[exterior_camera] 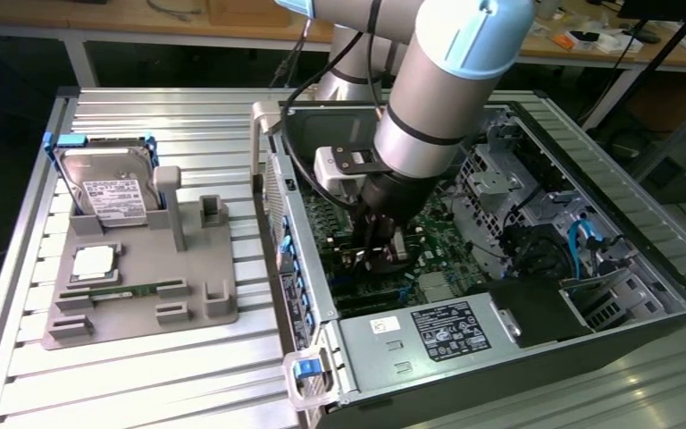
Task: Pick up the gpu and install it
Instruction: 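Insert the gpu into the slot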
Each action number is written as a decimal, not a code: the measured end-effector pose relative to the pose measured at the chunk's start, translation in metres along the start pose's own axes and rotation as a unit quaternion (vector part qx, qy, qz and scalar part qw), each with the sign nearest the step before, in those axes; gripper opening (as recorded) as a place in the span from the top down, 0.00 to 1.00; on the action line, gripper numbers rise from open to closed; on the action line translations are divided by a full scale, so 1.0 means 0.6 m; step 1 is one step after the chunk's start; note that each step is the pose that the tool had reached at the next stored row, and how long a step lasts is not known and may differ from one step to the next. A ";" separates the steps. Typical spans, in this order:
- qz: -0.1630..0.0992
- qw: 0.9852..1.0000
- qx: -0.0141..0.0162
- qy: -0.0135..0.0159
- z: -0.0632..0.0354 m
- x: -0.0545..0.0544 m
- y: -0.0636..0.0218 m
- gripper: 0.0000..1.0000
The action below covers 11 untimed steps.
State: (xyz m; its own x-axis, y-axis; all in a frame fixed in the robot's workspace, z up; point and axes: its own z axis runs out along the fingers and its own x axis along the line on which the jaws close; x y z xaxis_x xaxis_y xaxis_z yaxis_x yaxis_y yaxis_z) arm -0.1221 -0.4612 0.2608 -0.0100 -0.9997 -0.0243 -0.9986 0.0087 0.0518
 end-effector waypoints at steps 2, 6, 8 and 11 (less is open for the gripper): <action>0.000 1.000 0.001 0.000 -0.005 -0.001 0.001 0.51; 0.000 1.000 0.001 0.000 -0.013 -0.001 0.001 0.51; 0.000 1.000 0.001 0.000 -0.017 -0.002 0.001 0.51; 0.000 1.000 0.002 0.000 -0.028 -0.003 0.002 0.51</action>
State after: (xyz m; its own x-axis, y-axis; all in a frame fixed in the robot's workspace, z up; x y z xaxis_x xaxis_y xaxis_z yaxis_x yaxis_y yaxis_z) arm -0.1224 -0.4596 0.2775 -0.0098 -0.9997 -0.0244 -0.9988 0.0087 0.0487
